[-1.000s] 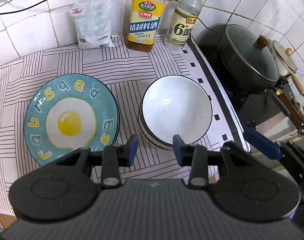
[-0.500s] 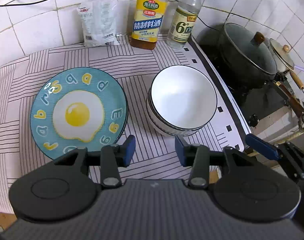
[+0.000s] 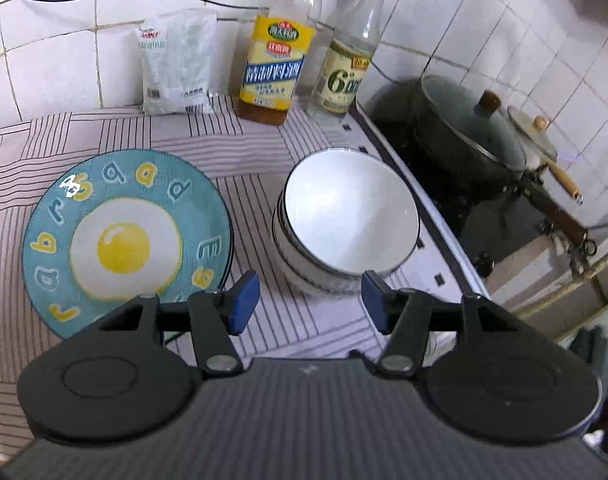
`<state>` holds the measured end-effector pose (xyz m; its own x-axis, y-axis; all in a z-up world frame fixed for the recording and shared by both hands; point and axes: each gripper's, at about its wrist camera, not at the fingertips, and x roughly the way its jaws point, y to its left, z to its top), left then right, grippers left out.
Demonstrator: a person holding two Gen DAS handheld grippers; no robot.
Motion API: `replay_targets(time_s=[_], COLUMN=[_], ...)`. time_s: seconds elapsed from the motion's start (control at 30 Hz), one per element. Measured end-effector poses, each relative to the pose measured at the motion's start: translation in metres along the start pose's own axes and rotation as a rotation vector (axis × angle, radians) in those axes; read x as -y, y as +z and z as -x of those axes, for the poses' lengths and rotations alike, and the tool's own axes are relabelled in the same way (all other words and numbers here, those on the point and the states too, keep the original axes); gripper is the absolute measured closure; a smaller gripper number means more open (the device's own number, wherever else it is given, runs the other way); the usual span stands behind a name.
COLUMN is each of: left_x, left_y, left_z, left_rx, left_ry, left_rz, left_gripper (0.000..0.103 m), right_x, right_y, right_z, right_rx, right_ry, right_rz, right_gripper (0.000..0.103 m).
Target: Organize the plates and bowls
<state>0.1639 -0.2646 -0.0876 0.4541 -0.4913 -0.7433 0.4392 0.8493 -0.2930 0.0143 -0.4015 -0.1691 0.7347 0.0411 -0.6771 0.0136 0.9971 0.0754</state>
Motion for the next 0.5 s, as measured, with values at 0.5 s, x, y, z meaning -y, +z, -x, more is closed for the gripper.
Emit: replay_targets(time_s=[0.5], left_x=[-0.007], left_y=[0.029], left_z=[-0.086], left_rx=[-0.13], left_ry=[-0.056], left_rz=[0.084], left_gripper=[0.041], right_x=[0.002], right_y=[0.004], right_z=[-0.07], right_rx=[0.086], right_ry=[0.059], right_rz=[-0.072], right_gripper=[0.006])
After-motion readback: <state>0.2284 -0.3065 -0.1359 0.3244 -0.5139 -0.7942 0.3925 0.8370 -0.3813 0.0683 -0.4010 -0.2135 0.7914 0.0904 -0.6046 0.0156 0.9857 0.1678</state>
